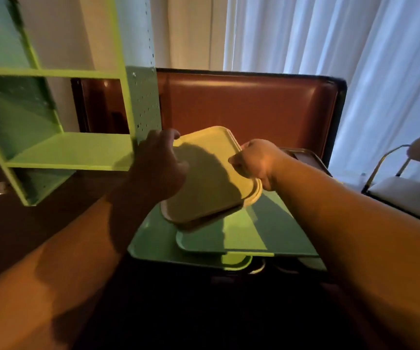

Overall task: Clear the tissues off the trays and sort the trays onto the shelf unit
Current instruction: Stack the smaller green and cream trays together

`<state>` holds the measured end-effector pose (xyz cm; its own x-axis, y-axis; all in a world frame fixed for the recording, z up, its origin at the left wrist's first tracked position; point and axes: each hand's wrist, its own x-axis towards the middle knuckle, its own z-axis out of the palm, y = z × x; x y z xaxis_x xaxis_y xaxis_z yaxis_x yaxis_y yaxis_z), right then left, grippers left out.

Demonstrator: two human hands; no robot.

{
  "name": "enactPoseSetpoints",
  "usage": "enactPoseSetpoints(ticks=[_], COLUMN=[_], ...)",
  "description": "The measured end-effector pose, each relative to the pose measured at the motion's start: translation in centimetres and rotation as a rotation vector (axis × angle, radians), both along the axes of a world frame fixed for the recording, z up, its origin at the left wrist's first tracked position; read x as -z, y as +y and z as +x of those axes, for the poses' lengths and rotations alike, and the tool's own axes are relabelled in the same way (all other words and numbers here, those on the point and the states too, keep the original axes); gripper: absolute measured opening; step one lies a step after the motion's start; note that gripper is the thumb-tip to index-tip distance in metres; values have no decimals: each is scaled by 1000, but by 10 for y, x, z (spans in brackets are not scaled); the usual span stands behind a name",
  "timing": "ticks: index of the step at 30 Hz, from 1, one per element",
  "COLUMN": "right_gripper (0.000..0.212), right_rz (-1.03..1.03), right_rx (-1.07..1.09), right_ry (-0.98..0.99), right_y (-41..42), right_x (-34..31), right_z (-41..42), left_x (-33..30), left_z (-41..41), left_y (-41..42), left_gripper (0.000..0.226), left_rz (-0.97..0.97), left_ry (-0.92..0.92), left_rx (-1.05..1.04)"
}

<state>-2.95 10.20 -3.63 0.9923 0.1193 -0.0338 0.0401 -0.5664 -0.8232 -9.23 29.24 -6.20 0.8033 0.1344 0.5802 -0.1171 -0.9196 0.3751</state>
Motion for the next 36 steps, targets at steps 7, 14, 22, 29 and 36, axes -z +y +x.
enactPoseSetpoints(ticks=[7,14,22,29,36], right_gripper=[31,32,22,30,31], right_rz=[-32,224,350,-299,-540], right_rx=[-339,-259,226,248,145], right_ry=[91,306,180,-46,-64], right_y=[-58,-105,-123,-120,-119], right_x=[-35,-18,35,36,43], right_z=[-27,-40,-43,-33,-34], left_x=[-37,-3,16,16,30], left_z=[1,-3,0,-2,0], left_y=[-3,-18,-42,-63,-57], left_gripper=[56,45,43,21,18], left_rz=[-55,-308,-470,-612,-550], left_ry=[408,378,429,695,724], left_rx=[40,117,-88,-26,-8])
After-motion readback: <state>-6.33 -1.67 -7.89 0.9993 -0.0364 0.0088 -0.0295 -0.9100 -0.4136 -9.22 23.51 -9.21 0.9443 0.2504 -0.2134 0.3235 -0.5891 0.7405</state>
